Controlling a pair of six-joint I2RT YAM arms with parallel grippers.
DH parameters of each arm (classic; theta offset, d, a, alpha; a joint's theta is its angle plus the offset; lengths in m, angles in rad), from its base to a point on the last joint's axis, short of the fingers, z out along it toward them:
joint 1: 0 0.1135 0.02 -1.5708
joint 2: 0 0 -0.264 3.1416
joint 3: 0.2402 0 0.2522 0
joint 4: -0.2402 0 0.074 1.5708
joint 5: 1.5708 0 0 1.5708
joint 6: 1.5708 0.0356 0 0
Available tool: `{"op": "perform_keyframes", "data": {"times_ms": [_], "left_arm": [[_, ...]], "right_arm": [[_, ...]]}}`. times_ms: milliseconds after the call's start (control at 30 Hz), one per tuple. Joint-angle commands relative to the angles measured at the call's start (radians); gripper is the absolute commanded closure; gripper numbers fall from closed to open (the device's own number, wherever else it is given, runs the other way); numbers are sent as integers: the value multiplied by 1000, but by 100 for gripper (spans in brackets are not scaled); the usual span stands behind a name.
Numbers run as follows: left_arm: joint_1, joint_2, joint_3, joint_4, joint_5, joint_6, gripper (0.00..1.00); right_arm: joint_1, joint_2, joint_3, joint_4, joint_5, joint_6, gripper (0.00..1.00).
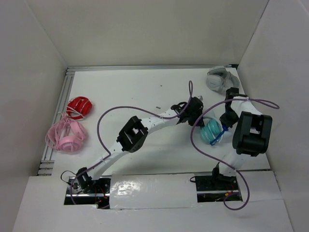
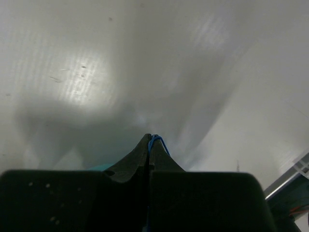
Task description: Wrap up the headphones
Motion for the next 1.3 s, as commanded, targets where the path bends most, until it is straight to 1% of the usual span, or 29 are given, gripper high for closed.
{"op": "perform_keyframes", "data": {"times_ms": [0,67,133,167,200,233,333,467,733,933,1000,1033,1100,1167,1267], "left_arm": [[-99,-34,69,78,182,47,100],[-117,-37,74,55,144,55,100],[-134,-45,74,26,97,52,97],[-137,-51,74,19,87,49,90],[-142,-56,72,12,81,42,87],[-145,-66,71,-2,64,39,76],[-148,-94,43,-10,46,39,1],[-148,-114,26,-28,43,44,1],[-144,-155,-21,-40,35,56,1],[-134,-178,-54,-39,89,107,1],[-134,-198,-80,-22,101,121,1],[-133,-207,-87,-16,108,130,1],[-133,-229,-100,12,151,154,1],[-134,-232,-89,1,179,170,1],[-131,-235,-75,-23,181,179,1]], "right_arm": [[-8,-74,-58,113,28,22,100],[-8,-135,-89,115,40,28,100],[-11,-187,-121,104,42,30,100],[-11,-206,-140,101,42,30,100],[-11,-235,-152,101,42,31,100],[-11,-246,-164,105,37,34,98],[-11,-272,-203,118,19,30,94],[-16,-278,-223,119,30,24,91],[-22,-296,-270,141,25,18,90],[-22,-310,-267,139,36,21,90],[-23,-316,-264,131,49,25,89],[-23,-322,-266,130,48,24,87],[-25,-333,-276,130,40,24,86],[-28,-339,-289,138,34,18,86],[-31,-355,-301,136,23,15,85]]}}
